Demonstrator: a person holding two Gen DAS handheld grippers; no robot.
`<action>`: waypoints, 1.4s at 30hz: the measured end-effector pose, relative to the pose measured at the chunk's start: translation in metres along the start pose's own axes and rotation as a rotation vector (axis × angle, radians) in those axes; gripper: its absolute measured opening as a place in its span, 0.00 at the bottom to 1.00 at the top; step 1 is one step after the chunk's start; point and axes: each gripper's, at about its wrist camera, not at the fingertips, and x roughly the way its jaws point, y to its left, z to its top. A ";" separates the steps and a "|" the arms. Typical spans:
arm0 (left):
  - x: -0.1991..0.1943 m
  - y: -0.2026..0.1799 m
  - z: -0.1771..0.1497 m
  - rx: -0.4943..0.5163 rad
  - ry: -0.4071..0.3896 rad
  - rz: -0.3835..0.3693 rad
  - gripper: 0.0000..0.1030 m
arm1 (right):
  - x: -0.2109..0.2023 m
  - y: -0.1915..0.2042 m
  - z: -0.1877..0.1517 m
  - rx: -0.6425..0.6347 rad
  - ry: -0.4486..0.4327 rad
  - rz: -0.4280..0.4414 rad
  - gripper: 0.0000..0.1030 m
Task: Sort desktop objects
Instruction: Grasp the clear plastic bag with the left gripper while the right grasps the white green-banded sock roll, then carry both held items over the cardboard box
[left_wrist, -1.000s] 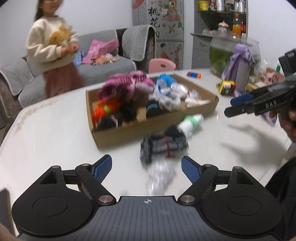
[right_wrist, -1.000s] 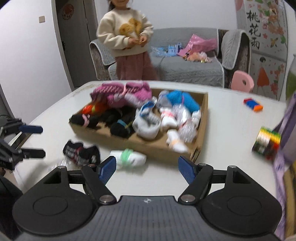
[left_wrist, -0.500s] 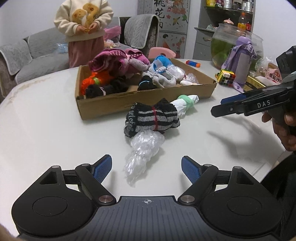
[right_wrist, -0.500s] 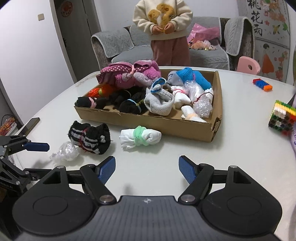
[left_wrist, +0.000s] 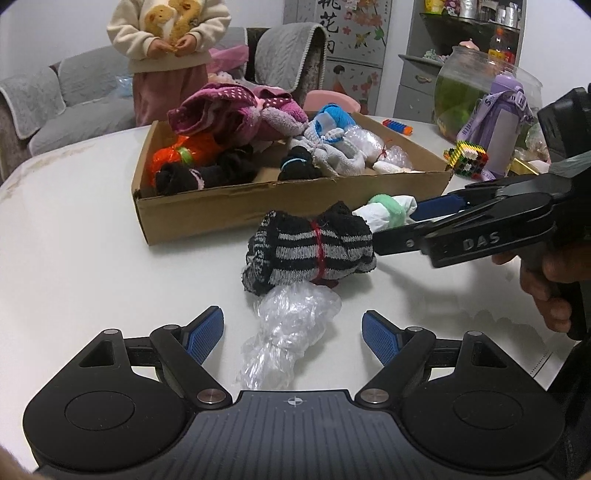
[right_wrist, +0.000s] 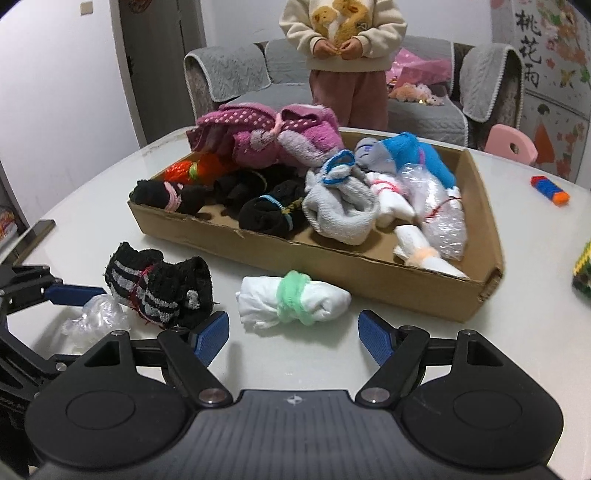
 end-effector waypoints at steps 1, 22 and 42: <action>0.001 0.000 0.000 0.005 -0.002 0.000 0.83 | 0.002 0.001 0.000 -0.006 0.002 -0.005 0.72; -0.009 -0.002 -0.003 0.022 -0.004 -0.008 0.43 | 0.008 0.012 -0.001 -0.019 -0.037 -0.027 0.55; -0.051 0.012 0.006 0.035 -0.017 0.081 0.42 | -0.048 -0.031 -0.008 0.100 -0.073 0.001 0.54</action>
